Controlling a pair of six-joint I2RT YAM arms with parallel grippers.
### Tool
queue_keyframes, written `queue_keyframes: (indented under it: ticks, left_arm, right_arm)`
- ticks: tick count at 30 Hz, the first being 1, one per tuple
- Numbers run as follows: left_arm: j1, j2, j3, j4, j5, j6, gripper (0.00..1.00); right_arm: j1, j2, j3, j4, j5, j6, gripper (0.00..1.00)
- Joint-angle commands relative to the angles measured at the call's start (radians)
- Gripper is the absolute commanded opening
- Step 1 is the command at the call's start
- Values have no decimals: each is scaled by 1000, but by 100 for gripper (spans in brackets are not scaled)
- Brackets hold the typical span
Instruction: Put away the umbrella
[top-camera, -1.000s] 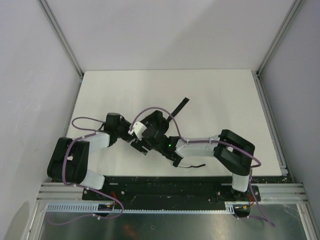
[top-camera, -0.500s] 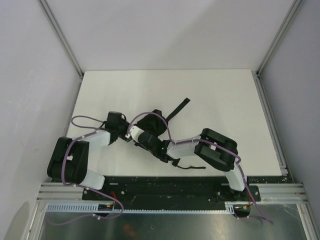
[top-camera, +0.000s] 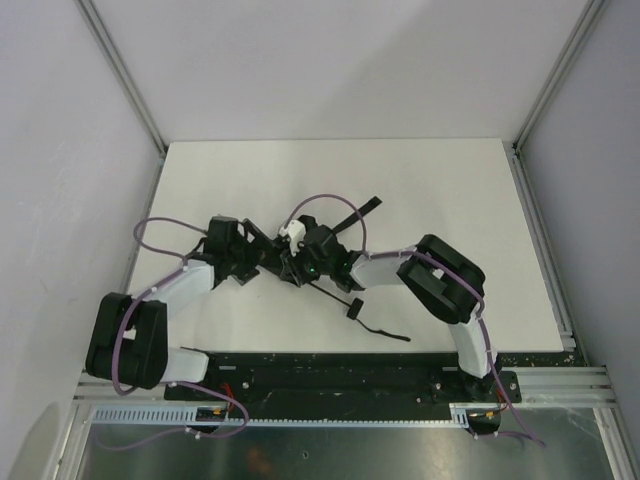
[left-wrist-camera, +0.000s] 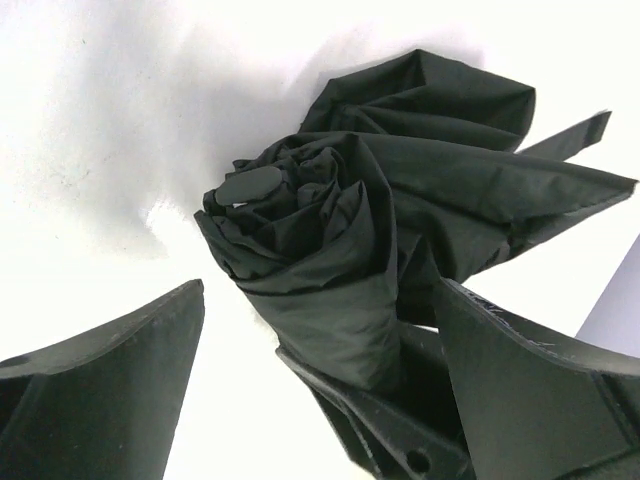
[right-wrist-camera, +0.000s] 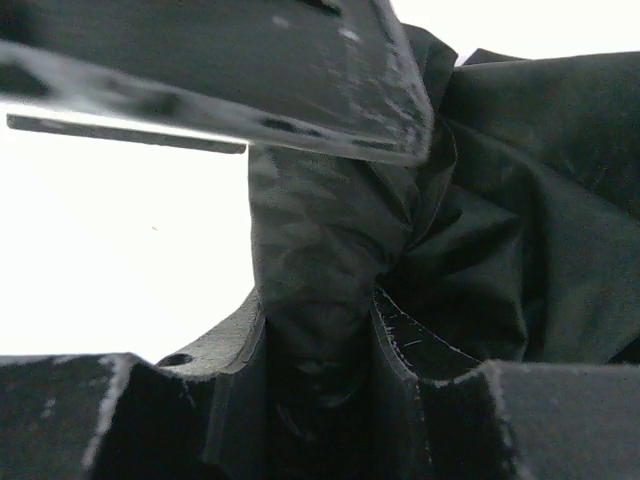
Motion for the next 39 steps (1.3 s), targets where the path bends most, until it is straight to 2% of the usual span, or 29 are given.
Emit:
queue_keyframes:
  ticks: [1,6,12,18,20,22,25,26,27,28,29,32,34,35,37,39]
  left_arm:
    - [17,-56,-7,-1,24,37,99]
    - [8,-23,-50,52,76,-38,99]
    - [-12,70,-72,134,72,-101,99]
    - [-19,162,-59,209,44,-111,91]
    - [-24,192,-50,216,41,-108,84]
    - [-26,217,-45,224,40,-106,72]
    - [-27,216,-53,230,34,-89,48]
    - [-27,212,-58,231,33,-83,34]
    - [-27,208,-61,231,35,-79,19]
    - [-28,207,-64,231,40,-75,10]
    - [-26,206,-66,230,45,-75,5]
    - [-28,203,-73,224,60,-75,1]
    - [-27,194,-78,214,62,-77,0]
    - [-27,188,-81,206,61,-77,0]
    - [-27,178,-85,194,57,-75,0]
    - [-27,171,-86,170,56,-84,0]
  right_arm:
    - [-62,118,-59,-146,-295,161,0]
    - [-131,155,-60,-83,-436,294,0]
    - [-164,206,-60,17,-519,395,0]
    - [-168,224,-60,57,-549,417,0]
    - [-168,214,-60,53,-550,410,0]
    - [-171,197,-60,46,-547,404,0]
    - [-175,153,-59,13,-520,391,0]
    - [-178,133,-58,-6,-502,385,2]
    - [-180,109,-57,-29,-473,379,6]
    - [-181,84,-55,-55,-445,373,13]
    - [-182,55,-51,-85,-408,360,21]
    - [-179,-48,-36,-170,-285,321,45]
    - [-172,-120,-18,-236,-178,281,81]
    - [-163,-156,-9,-264,-117,250,90]
    - [-139,-222,12,-315,-6,182,97]
    - [-101,-268,25,-345,92,105,99]
